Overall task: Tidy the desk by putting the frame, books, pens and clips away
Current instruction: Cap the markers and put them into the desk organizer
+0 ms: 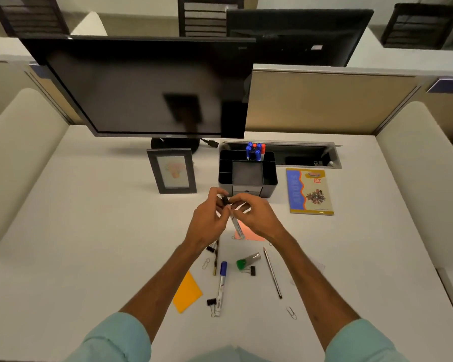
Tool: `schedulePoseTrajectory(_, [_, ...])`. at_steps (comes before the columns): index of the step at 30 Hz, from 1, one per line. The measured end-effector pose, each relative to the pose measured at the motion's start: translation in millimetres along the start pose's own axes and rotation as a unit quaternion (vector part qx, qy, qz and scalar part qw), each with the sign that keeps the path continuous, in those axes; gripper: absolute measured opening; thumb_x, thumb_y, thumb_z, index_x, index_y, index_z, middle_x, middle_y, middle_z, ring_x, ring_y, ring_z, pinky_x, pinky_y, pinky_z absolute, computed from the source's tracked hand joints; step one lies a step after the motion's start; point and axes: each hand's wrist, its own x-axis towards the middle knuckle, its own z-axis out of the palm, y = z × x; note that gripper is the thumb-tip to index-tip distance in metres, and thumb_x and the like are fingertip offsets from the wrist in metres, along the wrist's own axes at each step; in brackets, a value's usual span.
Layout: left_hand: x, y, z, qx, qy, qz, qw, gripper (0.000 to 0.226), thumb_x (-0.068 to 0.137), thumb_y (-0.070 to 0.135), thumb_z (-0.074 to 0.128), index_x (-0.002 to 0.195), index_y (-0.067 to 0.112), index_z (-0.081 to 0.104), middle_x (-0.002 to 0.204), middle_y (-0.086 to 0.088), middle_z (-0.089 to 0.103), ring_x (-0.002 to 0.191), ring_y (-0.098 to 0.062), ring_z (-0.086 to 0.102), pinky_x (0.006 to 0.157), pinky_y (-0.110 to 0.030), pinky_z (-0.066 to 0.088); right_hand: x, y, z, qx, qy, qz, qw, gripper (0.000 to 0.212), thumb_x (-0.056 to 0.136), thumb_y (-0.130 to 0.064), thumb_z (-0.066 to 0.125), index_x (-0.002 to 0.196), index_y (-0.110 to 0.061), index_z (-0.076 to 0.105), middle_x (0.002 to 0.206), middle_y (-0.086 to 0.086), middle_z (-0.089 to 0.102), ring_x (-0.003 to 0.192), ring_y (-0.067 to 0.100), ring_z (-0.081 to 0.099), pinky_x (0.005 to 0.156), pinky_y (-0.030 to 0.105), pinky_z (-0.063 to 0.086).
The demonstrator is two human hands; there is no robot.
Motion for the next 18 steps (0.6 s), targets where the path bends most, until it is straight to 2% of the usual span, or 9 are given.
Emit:
schedulePoseTrajectory(6, [20,9,23,-0.045,-0.008,0.049,0.998,0.034,0.102,0.032,0.065,0.130,0.038,0.047,0.101,0.019,0.069,0.094,-0.007,0.070,0.081,-0.024,0.062,2,11,-23,-0.045,0.038,-0.019,0.998,0.025,0.095,-0.028,0.075,0.119,-0.023,0.071,0.104,-0.012,0.072,0.090,0.007,0.070,0.082,0.025,0.062])
schedulePoseTrajectory(10, [34,12,31,-0.068,0.003,0.044,0.997,0.047,0.103,0.040,0.062,0.144,0.043,0.039,0.109,0.022,0.069,0.100,-0.004,0.070,0.081,-0.017,0.059,13,16,-40,-0.030,0.077,-0.003,0.997,0.026,0.093,-0.023,0.077,0.118,-0.018,0.069,0.103,-0.005,0.073,0.092,0.010,0.069,0.084,0.029,0.061])
schedulePoseTrajectory(12, [39,10,34,-0.024,0.006,0.049,0.998,0.041,0.106,0.046,0.056,0.144,0.041,0.041,0.117,0.022,0.066,0.108,-0.001,0.066,0.086,-0.018,0.058,25,17,-53,-0.001,0.141,0.009,0.990,0.025,0.092,-0.013,0.075,0.116,-0.014,0.068,0.102,0.000,0.072,0.091,0.012,0.068,0.081,0.026,0.060])
schedulePoseTrajectory(15, [40,-3,37,0.108,-0.008,0.115,0.987,0.030,0.108,0.037,0.050,0.138,0.033,0.052,0.132,0.015,0.060,0.124,-0.004,0.055,0.101,-0.033,0.054,51,16,-77,0.009,0.262,0.009,0.965,0.023,0.093,-0.006,0.073,0.115,-0.010,0.067,0.103,0.003,0.070,0.087,0.003,0.066,0.074,0.012,0.052])
schedulePoseTrajectory(18, [38,-21,39,0.203,-0.080,0.170,0.961,0.031,0.106,0.027,0.052,0.137,0.031,0.055,0.143,0.009,0.056,0.143,-0.013,0.043,0.117,-0.035,0.042,81,14,-97,0.004,0.342,-0.005,0.940,0.020,0.095,-0.010,0.071,0.114,-0.009,0.065,0.108,0.003,0.067,0.090,0.008,0.067,0.077,0.014,0.053])
